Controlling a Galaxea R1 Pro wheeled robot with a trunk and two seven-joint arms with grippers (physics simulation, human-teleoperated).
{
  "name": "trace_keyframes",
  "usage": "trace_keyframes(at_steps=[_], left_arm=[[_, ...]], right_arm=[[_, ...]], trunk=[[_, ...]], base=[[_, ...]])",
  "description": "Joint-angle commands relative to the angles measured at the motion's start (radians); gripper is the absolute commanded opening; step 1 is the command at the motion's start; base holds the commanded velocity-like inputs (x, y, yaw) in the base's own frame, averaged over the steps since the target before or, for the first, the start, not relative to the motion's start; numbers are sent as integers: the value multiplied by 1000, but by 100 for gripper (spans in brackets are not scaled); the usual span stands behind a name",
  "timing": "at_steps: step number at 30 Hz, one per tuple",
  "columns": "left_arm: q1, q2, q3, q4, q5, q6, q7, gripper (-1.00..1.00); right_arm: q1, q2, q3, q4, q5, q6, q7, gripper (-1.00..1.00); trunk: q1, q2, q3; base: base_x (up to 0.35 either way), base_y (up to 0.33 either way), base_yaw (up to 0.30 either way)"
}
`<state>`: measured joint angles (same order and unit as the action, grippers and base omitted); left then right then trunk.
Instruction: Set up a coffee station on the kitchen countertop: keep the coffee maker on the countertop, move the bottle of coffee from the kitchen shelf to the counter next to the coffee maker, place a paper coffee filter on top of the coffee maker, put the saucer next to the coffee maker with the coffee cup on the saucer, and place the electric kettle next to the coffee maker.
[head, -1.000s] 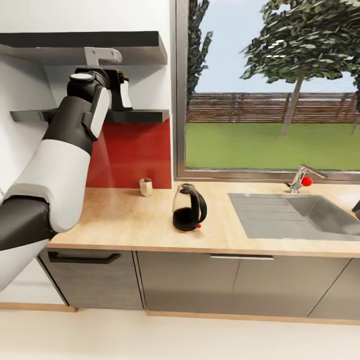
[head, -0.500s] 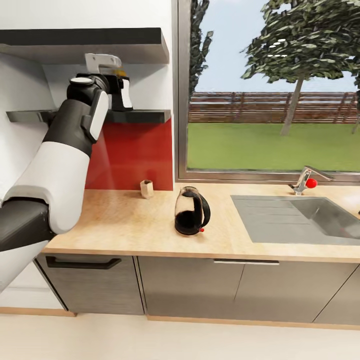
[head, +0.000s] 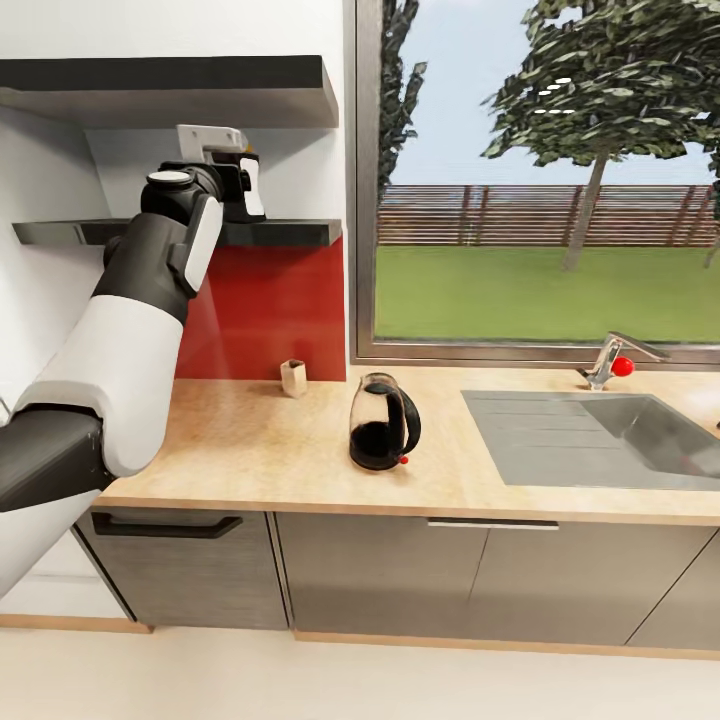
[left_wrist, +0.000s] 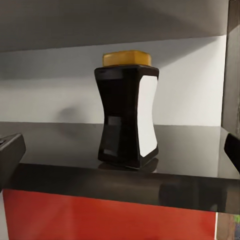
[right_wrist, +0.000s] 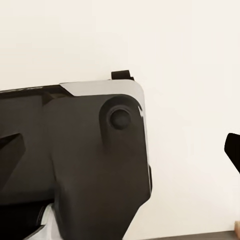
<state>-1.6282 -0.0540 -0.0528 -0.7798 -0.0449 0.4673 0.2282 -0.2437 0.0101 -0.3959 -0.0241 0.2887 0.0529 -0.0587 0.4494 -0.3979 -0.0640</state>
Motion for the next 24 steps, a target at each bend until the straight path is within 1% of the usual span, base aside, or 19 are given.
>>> trace_keyframes(at_steps=[1, 8, 12, 19, 24], left_arm=[[-1, 0, -2, -1, -4, 6, 2, 100], [-1, 2, 0, -23, 0, 8, 1, 100], [-1, 2, 0, -32, 1, 9, 1, 100], [-1, 2, -1, -37, 2, 7, 2, 100], [-1, 2, -2, -38, 2, 5, 2, 100]], right_arm=[[0, -1, -8, -2, 10, 6, -3, 100], [0, -5, -8, -2, 10, 7, -3, 100], [0, -5, -8, -2, 10, 7, -3, 100], [0, -5, -7, -2, 10, 7, -3, 100], [0, -6, -8, -2, 10, 7, -3, 100]], trunk=[[1, -2, -2], [1, -2, -2], [1, -2, -2], [1, -2, -2], [1, -2, -2]], base=[[0, 0, 0], [60, 0, 0], [223, 0, 0], [301, 0, 0], [90, 0, 0]])
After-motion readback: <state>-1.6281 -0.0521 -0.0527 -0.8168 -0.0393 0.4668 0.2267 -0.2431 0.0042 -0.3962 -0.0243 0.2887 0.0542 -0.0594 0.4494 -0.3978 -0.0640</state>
